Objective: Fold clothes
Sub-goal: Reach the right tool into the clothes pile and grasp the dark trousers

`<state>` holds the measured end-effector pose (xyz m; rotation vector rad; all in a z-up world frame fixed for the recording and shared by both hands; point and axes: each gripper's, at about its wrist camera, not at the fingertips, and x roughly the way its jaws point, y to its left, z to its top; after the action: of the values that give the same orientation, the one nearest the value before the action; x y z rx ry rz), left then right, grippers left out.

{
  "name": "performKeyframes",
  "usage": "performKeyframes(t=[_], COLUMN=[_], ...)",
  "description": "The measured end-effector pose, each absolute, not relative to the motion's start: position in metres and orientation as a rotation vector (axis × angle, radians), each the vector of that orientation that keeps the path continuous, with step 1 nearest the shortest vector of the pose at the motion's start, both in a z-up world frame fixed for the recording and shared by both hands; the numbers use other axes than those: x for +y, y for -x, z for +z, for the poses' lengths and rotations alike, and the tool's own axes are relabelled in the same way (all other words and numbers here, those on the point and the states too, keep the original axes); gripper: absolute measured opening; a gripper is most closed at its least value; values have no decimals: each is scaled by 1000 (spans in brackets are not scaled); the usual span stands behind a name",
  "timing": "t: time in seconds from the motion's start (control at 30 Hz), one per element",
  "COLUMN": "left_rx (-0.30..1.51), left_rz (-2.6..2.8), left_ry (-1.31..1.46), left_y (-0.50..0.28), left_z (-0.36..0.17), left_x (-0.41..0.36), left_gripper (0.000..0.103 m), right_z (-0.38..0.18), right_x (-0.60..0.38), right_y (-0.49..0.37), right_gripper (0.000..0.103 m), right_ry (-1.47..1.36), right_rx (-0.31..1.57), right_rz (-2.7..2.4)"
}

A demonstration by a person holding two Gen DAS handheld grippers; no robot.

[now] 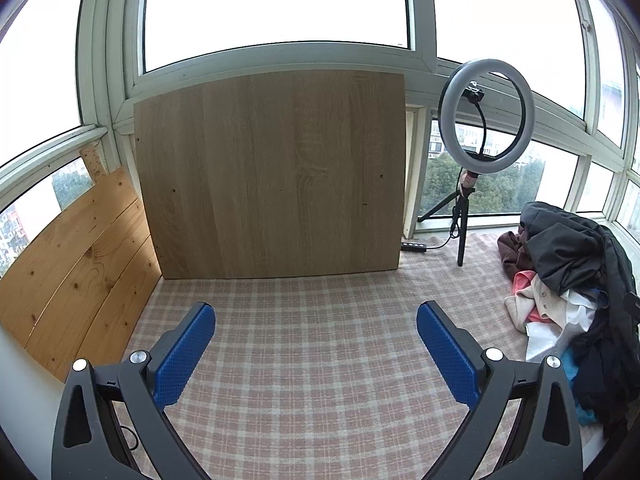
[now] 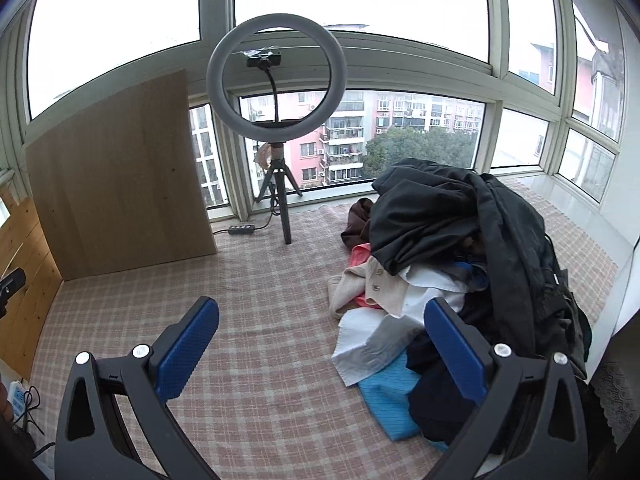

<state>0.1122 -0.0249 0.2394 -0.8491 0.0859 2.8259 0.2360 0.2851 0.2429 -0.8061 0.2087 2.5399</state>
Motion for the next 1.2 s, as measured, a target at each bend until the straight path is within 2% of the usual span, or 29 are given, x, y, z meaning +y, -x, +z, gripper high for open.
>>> performKeyframes(t=[0.13, 0.27, 0.37, 0.43, 0.57, 0.77, 0.83, 0.97, 1.2], left_rx=[75, 106, 147, 164, 164, 175, 161, 150, 203], left_rz=[2747, 2678, 2643, 2631, 2618, 2664, 2688, 2730, 2833], left_ry=[831, 821, 809, 801, 805, 808, 820, 835, 863], left_y=[-119, -125, -131, -133, -133, -131, -130, -127, -127], left_z=[240, 240, 241, 240, 240, 243, 245, 249, 252], left_x=[-5, 22, 42, 55, 77, 118, 132, 162, 192], left_gripper=[100, 99, 97, 97, 95, 95, 95, 95, 95], right_z=[251, 257, 258, 257, 256, 257, 254, 240, 193], right_x=[319, 351, 371, 385, 417, 486, 514, 560, 600], right_y=[-282, -320, -332, -335, -334, -299, -276, -225, -136], right_gripper=[92, 90, 78, 66, 55, 56, 67, 74, 74], right_ry=[749, 709, 700, 706, 716, 778, 842, 958, 1213], right_rx=[273, 342, 366, 380, 373, 332, 313, 266, 136], right_rz=[2438, 2346, 2286, 2269, 2260, 2329, 2360, 2413, 2435])
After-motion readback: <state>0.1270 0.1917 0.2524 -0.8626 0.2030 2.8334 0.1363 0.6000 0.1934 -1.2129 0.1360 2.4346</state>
